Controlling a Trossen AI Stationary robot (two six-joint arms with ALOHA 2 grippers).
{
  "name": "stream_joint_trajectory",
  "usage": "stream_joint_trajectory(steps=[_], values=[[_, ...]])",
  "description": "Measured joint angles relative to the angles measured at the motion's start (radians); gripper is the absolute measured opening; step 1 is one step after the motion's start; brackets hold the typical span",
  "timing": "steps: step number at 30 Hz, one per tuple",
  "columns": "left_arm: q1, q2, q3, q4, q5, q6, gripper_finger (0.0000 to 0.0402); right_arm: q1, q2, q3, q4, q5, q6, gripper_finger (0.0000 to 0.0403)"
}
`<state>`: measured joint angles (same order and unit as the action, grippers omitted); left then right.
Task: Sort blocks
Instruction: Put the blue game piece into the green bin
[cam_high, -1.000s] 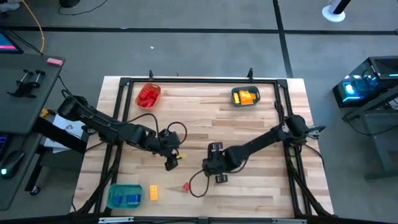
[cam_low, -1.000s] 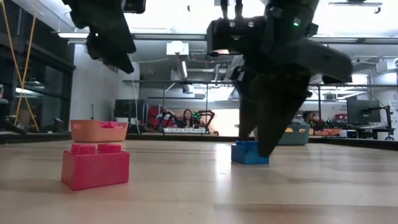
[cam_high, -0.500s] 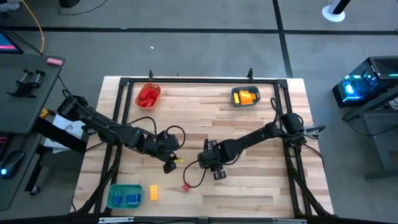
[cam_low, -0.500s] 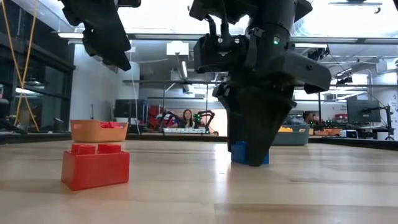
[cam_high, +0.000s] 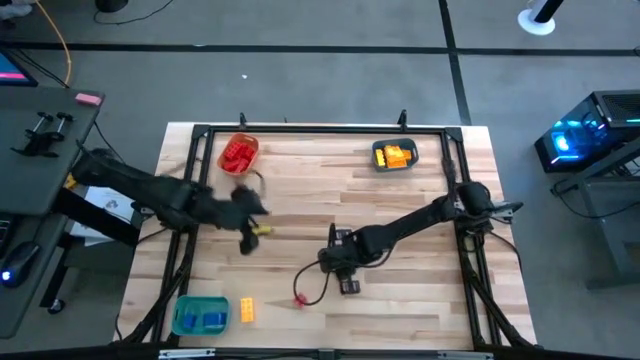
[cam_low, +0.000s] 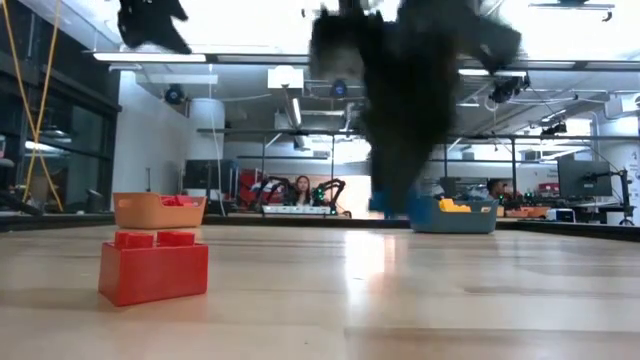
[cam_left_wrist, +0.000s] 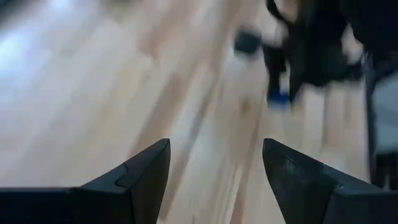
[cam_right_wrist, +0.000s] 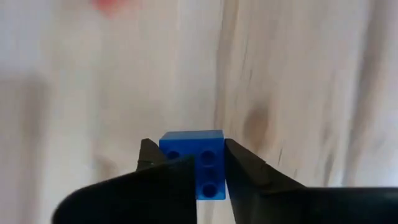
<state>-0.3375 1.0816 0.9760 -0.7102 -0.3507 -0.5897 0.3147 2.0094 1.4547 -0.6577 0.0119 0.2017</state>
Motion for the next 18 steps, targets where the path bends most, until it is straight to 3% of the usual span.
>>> stream_joint_trajectory(steps=[4,9,12,15,18], values=[[0.001,-0.133,0.001,0.005,-0.048,-0.075,0.0243,-0.009,-0.003,0.059,0.122,0.04,0.047,0.0017],[-0.105,-0.188,0.002,-0.241,0.176,-0.337,0.0243,-0.006,-0.004,0.111,0.262,0.103,0.109,0.0005],[-0.253,-0.143,-0.027,-0.345,0.286,-0.503,0.0233,-0.007,-0.003,0.143,0.249,0.123,0.106,0.0002],[-0.414,-0.065,-0.095,-0.271,0.359,-0.635,0.0203,-0.008,-0.003,0.189,0.171,0.134,0.07,0.0002],[-0.544,0.059,-0.146,-0.148,0.402,-0.743,0.0146,-0.007,-0.003,0.244,0.012,0.145,0.039,0.0001]])
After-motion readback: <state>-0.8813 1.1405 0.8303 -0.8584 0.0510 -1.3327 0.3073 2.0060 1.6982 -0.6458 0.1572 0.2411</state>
